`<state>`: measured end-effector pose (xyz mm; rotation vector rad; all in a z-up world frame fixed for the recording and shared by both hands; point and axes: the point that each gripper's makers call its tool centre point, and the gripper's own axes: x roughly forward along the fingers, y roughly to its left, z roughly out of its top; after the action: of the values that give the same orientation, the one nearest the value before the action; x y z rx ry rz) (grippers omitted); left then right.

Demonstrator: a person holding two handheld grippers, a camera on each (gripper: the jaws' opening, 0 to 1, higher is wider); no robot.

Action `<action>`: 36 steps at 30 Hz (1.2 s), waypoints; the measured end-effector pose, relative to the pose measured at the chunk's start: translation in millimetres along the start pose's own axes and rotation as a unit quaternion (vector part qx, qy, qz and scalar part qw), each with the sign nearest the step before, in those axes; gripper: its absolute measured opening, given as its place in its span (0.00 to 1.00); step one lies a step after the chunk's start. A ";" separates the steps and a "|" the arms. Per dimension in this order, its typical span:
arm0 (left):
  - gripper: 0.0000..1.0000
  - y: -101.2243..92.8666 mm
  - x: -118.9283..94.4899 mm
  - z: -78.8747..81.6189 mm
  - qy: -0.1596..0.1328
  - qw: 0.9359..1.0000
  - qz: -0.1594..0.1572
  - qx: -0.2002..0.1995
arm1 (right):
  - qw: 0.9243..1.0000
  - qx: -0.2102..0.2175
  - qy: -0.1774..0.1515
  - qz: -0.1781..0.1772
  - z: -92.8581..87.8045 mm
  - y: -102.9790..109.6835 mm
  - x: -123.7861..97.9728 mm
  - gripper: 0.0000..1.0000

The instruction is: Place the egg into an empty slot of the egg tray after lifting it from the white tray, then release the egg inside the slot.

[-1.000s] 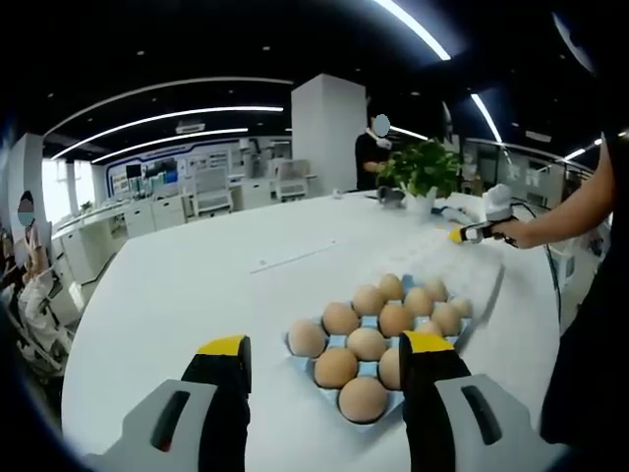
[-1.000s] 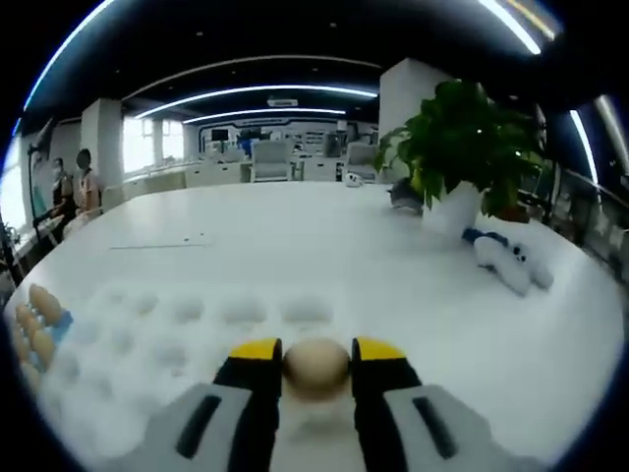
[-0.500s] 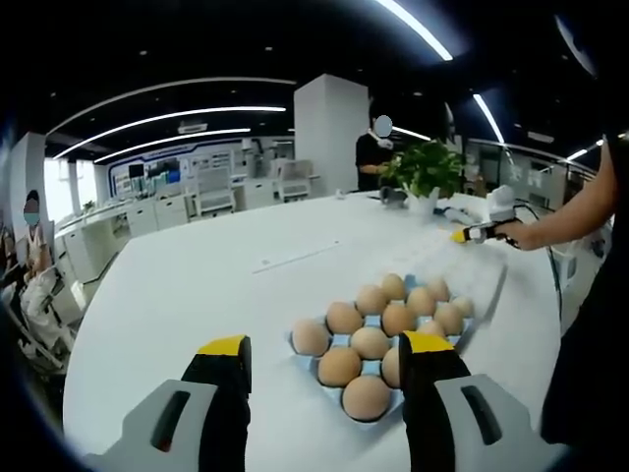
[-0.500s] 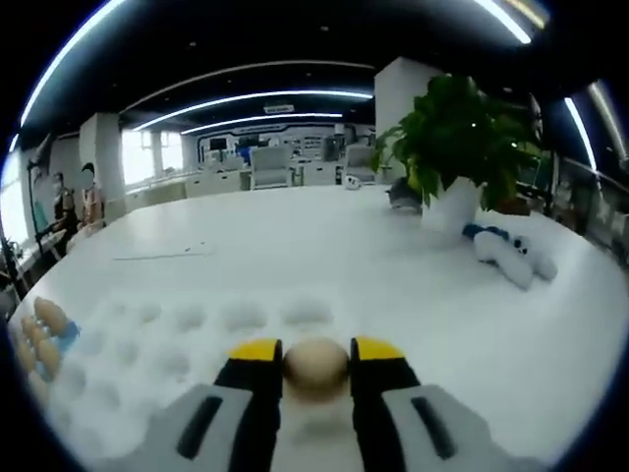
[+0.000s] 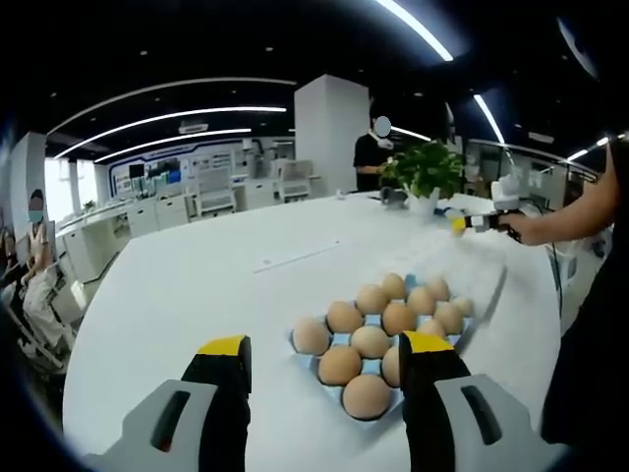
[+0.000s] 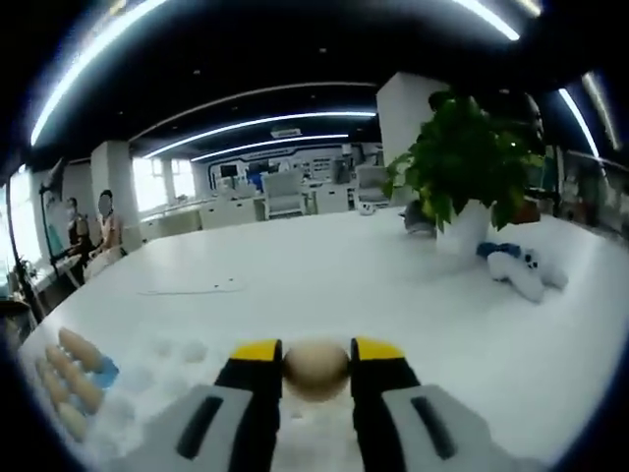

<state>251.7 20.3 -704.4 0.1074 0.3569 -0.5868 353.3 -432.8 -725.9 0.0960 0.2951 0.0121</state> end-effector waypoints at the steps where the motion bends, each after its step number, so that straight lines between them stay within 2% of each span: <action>1: 0.61 -0.3 0.0 -0.2 0.000 1.000 0.000 0.000 | 1.000 0.000 -0.003 0.012 2.6 10.7 0.0 0.27; 8: 0.61 -1.0 0.3 -0.1 0.001 1.000 0.000 0.000 | 0.997 -0.015 -0.016 0.080 12.9 69.5 0.3 0.27; 16: 0.61 -0.2 0.6 -0.4 0.002 1.000 0.001 -0.001 | 0.989 -0.017 -0.009 0.145 9.4 117.7 1.5 0.27; 19: 0.61 -0.9 1.2 -0.3 0.002 1.000 -0.001 0.000 | 0.985 -0.012 -0.001 0.170 5.4 134.2 1.0 0.27; 23: 0.61 -1.1 2.3 0.1 0.002 1.000 -0.002 0.000 | 0.978 -0.027 0.011 0.209 -5.0 160.0 0.6 0.27; 25: 0.61 -1.2 2.6 0.6 0.001 1.000 -0.002 0.000 | 0.976 -0.026 0.016 0.218 -8.5 169.2 0.9 0.27; 29: 0.61 -1.1 3.0 0.9 0.001 1.000 -0.003 0.001 | 0.966 -0.042 0.028 0.255 -18.1 193.9 1.3 0.27; 36: 0.61 0.4 1.3 1.6 0.000 1.000 -0.002 0.001 | 0.956 -0.063 0.047 0.283 -35.8 218.0 2.0 0.27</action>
<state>253.4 19.7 -703.4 0.1083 0.3570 -0.5905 345.3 -212.5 -739.6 0.0510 0.3540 0.6062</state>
